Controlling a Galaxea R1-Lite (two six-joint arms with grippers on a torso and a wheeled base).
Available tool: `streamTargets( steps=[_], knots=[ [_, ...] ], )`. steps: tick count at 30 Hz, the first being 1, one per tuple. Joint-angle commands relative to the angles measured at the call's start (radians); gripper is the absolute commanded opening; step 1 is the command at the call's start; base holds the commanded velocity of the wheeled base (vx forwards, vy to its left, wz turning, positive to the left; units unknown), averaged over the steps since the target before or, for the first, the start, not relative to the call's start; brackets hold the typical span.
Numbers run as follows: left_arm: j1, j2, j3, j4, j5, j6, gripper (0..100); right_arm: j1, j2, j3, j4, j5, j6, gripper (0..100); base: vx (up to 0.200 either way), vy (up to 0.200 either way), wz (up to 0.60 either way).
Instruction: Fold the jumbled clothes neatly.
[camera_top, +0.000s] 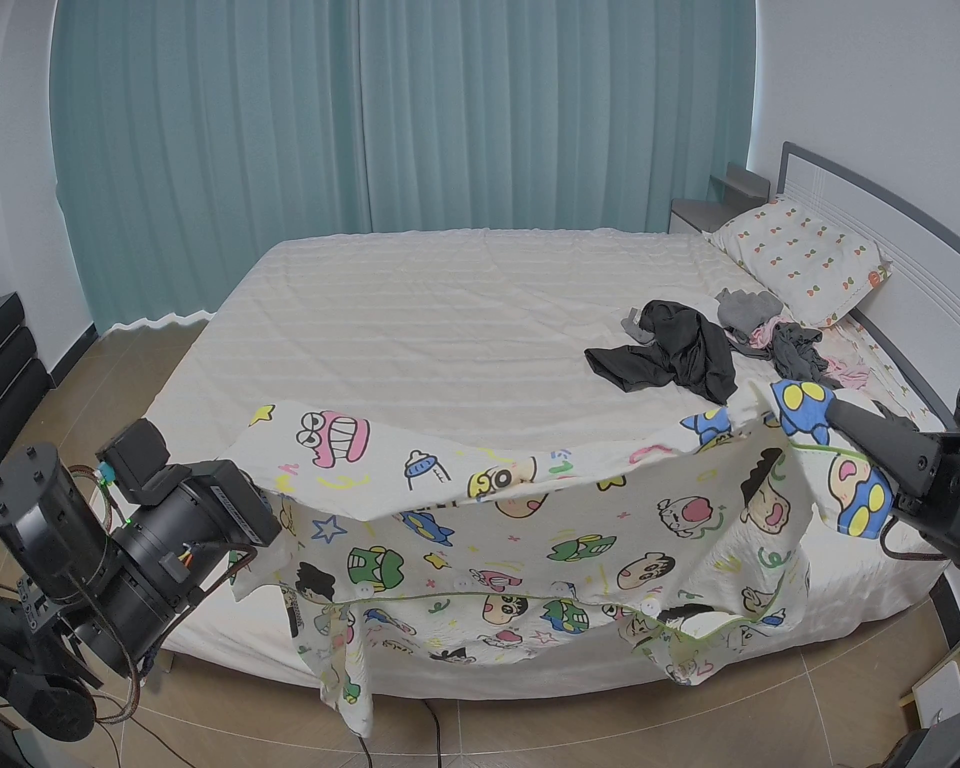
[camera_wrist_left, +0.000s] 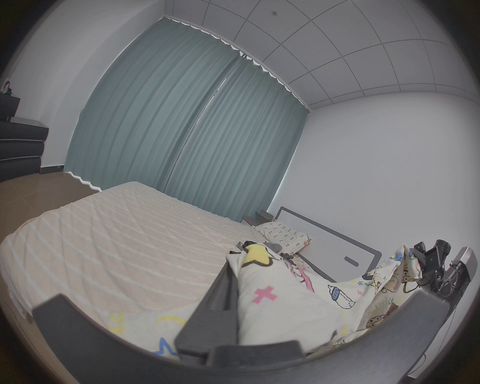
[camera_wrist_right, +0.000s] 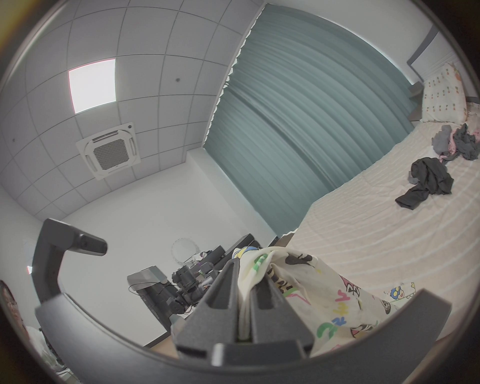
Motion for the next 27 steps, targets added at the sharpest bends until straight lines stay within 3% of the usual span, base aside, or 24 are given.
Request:
streamTargets(
  steps=[1,11,14,22,27],
  knots=[
    [-0.003,-0.028,0.0,0.006,0.001,0.002,0,0.002,-0.059,-0.008,0.056,0.012,0.0,0,0.0,0.0,0.0],
    [-0.005,-0.032,0.004,0.015,0.001,0.034,0,-0.001,-0.156,-0.064,0.24,0.066,0.002,0,0.0,0.0,0.0],
    [-0.021,-0.066,0.004,0.073,-0.002,0.036,0,0.004,-0.212,-0.076,0.312,0.119,0.002,0,0.0,0.0,0.0],
    [-0.087,-0.164,-0.006,0.217,-0.002,0.036,0,0.008,-0.234,-0.087,0.395,0.173,0.002,0,0.0,0.0,0.0],
    [-0.149,-0.273,-0.045,0.409,-0.002,0.036,0,0.01,-0.258,-0.111,0.479,0.222,0.006,0,0.0,0.0,0.0]
  ],
)
